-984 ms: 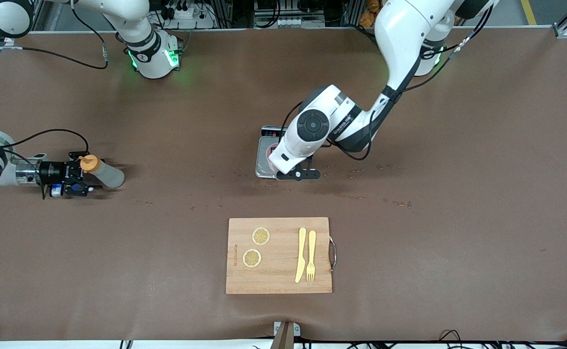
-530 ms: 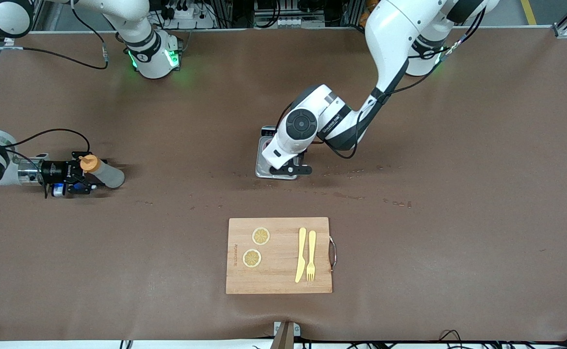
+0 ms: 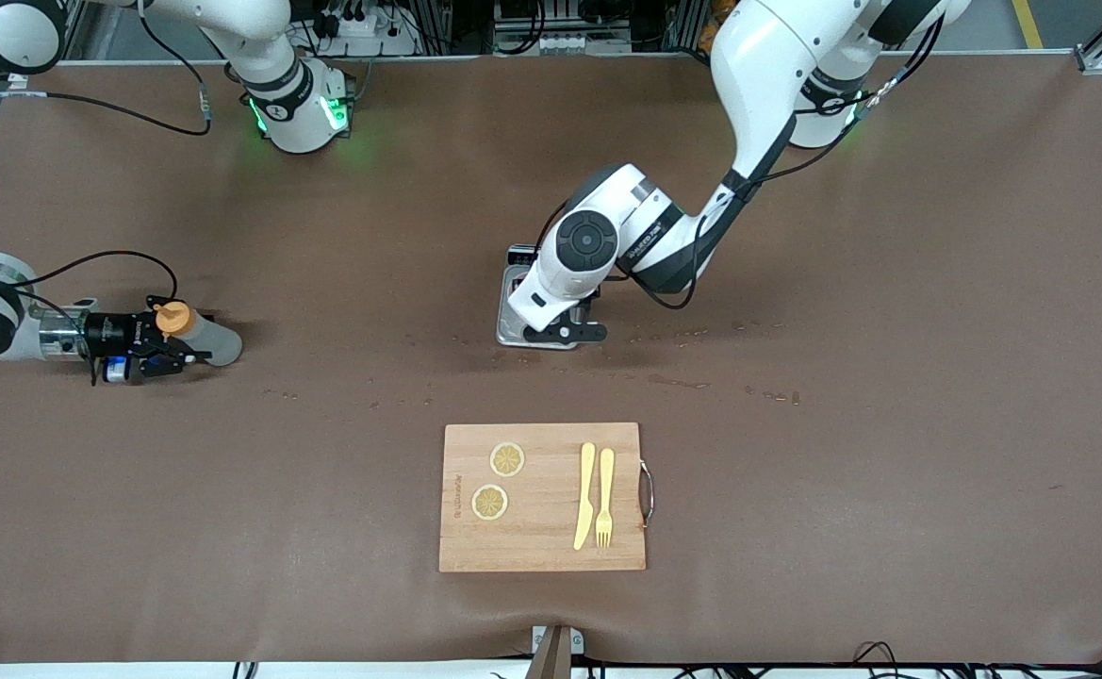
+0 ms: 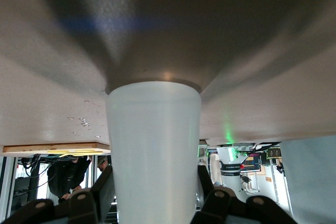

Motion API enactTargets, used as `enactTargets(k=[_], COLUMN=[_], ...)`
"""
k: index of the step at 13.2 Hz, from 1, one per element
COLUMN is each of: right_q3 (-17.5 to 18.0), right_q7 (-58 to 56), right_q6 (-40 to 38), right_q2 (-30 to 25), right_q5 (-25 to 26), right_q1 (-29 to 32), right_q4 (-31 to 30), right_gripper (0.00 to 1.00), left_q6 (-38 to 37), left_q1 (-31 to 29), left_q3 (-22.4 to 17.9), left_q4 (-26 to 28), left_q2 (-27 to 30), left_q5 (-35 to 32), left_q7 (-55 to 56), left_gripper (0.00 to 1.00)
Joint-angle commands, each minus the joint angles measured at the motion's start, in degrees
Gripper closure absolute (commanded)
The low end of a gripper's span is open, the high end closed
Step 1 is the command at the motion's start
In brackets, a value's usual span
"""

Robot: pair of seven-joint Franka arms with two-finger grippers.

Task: Add sauce to pink cup with both arms
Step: 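Lower the pink cup onto the scale and open the left gripper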

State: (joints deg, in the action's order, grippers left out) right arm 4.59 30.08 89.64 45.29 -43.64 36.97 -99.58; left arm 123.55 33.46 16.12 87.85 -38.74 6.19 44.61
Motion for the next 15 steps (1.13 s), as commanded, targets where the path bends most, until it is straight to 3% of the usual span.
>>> enactTargets(k=[1, 2, 3, 4, 7, 13, 15], right_q3=[-0.19, -0.19, -0.19, -0.19, -0.28, -0.28, -0.19], right_q7=[-0.64, -0.46, -0.03, 0.24, 1.99, 9.54, 12.01], right_q6=[0.44, 0.27, 0.18, 0.09, 0.09, 0.44, 0.44], right_q2=[-0.46, -0.55, -0.81, -1.16, -2.13, -6.26, -6.96], right_q5=[0.49, 0.49, 0.49, 0.49, 1.1, 3.64, 4.62], right_q1=[-0.5, -0.5, -0.58, -0.67, -1.64, -5.85, -6.47], right_q4=[-0.53, -0.53, -0.35, -0.18, 0.7, 4.3, 5.71], right_gripper=[0.47, 0.48, 0.58, 0.62, 0.6, 0.55, 0.55], left_q6=[-1.64, -2.0, -2.61, -3.49, -4.72, -7.8, -8.33], left_q1=[-0.23, -0.93, -2.07, -3.21, -7.17, -12.88, -14.82], left_q3=[-0.38, -0.38, -0.38, -0.38, -0.47, -0.39, -0.38], left_q4=[0.22, 0.22, 0.22, 0.13, 0.04, -0.31, -0.57], left_q2=[3.75, 5.07, 6.3, 7.53, 11.04, 14.74, 15.88], left_q5=[-1.53, -1.53, -1.53, -1.53, -1.71, -11.36, -11.46], left_q7=[1.62, 1.53, 1.53, 1.36, 1.35, -1.01, -2.42], left_gripper=[0.0, 0.0, 0.0, 0.0, 0.0, 0.0, 0.0])
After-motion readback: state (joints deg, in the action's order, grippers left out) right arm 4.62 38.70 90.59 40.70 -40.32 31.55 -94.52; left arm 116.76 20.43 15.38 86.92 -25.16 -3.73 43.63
